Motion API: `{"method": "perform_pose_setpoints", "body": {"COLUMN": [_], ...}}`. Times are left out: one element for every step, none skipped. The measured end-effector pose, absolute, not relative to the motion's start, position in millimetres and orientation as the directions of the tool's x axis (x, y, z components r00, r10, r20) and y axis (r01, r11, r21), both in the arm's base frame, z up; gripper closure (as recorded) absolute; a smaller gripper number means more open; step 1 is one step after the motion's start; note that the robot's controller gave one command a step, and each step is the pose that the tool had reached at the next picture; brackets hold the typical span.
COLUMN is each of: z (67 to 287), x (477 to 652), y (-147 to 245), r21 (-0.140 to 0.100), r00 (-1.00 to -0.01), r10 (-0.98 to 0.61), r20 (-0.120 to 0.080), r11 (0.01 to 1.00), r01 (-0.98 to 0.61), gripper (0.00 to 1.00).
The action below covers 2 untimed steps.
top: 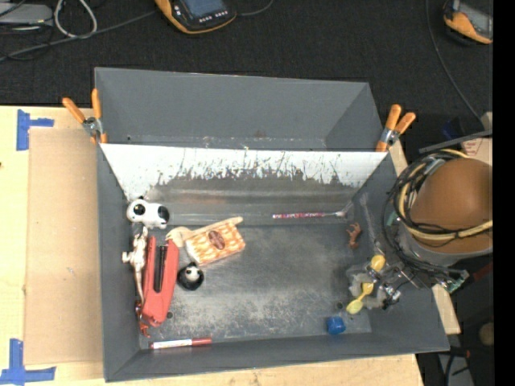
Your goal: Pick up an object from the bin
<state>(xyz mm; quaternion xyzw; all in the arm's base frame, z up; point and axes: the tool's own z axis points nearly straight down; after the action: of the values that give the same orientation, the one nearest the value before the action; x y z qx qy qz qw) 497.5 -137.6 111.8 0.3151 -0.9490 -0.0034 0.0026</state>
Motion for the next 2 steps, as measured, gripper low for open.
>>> {"method": "perform_pose_setpoints", "body": {"z": [130.0, 157.1], "x": [496.4, 497.2], "y": [-136.4, -136.7], "r21": [0.013, 0.010], "r00": [-0.802, -0.803], "r10": [-0.597, -0.597], "r20": [0.005, 0.004], "r11": [0.802, 0.803], "r01": [-0.597, -0.597], "gripper": [1.00, 1.00]}}
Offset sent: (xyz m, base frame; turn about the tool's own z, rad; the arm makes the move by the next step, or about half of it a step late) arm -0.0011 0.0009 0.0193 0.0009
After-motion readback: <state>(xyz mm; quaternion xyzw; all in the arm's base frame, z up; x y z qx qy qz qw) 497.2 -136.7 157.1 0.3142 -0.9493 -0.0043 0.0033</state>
